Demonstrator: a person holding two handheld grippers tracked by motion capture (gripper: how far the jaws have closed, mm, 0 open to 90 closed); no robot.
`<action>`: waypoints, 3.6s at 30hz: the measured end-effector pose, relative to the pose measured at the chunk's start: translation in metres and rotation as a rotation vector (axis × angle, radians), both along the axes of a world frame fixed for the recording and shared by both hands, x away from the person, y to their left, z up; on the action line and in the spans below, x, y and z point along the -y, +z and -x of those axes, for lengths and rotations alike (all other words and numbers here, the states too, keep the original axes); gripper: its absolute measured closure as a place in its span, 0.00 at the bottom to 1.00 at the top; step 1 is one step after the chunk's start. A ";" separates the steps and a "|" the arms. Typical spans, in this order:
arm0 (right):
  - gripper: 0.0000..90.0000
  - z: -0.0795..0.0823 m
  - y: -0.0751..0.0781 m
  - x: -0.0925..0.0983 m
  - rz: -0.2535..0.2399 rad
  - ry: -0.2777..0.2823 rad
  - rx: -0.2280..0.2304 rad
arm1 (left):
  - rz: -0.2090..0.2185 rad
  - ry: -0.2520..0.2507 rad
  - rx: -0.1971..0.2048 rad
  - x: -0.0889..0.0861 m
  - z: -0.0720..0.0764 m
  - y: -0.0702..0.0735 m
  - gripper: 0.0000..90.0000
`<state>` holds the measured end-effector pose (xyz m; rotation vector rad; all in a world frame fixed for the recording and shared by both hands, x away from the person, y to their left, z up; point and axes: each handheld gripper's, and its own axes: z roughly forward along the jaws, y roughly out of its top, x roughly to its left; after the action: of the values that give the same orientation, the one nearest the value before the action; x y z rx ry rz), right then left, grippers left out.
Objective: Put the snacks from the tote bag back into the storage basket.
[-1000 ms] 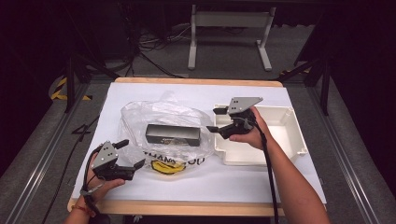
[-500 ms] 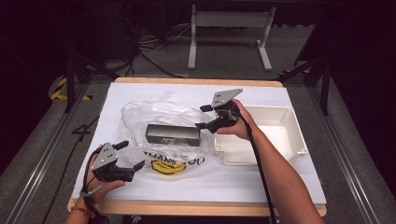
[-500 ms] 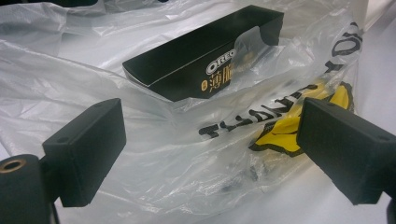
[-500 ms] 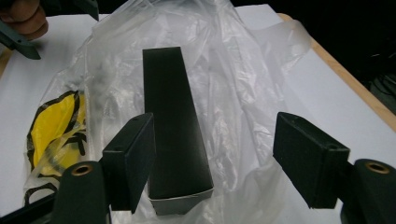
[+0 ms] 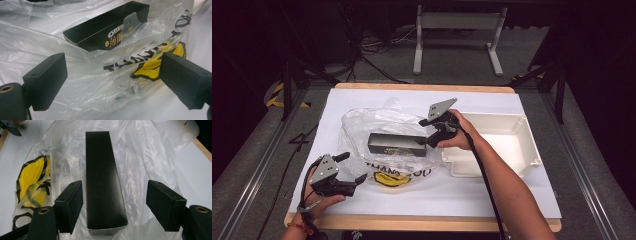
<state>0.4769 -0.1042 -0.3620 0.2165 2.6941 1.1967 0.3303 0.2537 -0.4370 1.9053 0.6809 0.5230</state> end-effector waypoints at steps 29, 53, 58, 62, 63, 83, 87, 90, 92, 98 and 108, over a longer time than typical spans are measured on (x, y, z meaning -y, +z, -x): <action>0.36 -0.008 -0.021 -0.032 0.267 0.104 -0.071 | 0.001 0.004 0.000 -0.004 0.005 0.000 0.10; 0.48 -0.007 -0.025 -0.035 0.304 0.095 -0.032 | -0.003 -0.004 -0.009 -0.002 0.003 -0.001 0.10; 0.48 -0.006 -0.024 -0.035 0.290 0.104 -0.014 | -0.002 -0.004 -0.010 -0.002 0.003 -0.002 0.10; 0.48 -0.005 -0.023 -0.034 0.283 0.108 -0.006 | -0.004 -0.002 -0.009 -0.003 0.003 -0.001 0.10; 0.48 -0.005 -0.022 -0.033 0.273 0.102 -0.005 | 0.001 -0.002 -0.013 -0.003 0.003 -0.002 0.10; 0.48 -0.003 0.003 -0.023 0.208 0.085 0.015 | -0.006 -0.006 -0.018 -0.002 0.002 -0.002 0.10; 0.48 -0.001 0.008 -0.021 0.205 0.088 0.020 | -0.004 -0.007 -0.016 -0.002 0.002 -0.002 0.10; 0.48 0.001 0.013 -0.020 0.197 0.095 0.033 | -0.007 -0.009 -0.015 -0.002 0.002 -0.002 0.10; 0.48 0.003 0.016 -0.018 0.182 0.099 0.037 | -0.010 -0.010 -0.013 -0.002 0.002 -0.002 0.10; 0.48 0.006 0.027 -0.014 0.187 0.098 0.063 | 0.001 -0.011 -0.015 -0.002 0.002 -0.002 0.10; 0.48 0.012 0.039 0.005 0.150 0.083 0.081 | -0.007 -0.018 -0.013 -0.001 0.001 -0.002 0.10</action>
<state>0.4650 -0.1091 -0.3226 0.0338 2.7294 0.9949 0.3291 0.2544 -0.4391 1.9215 0.6704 0.5025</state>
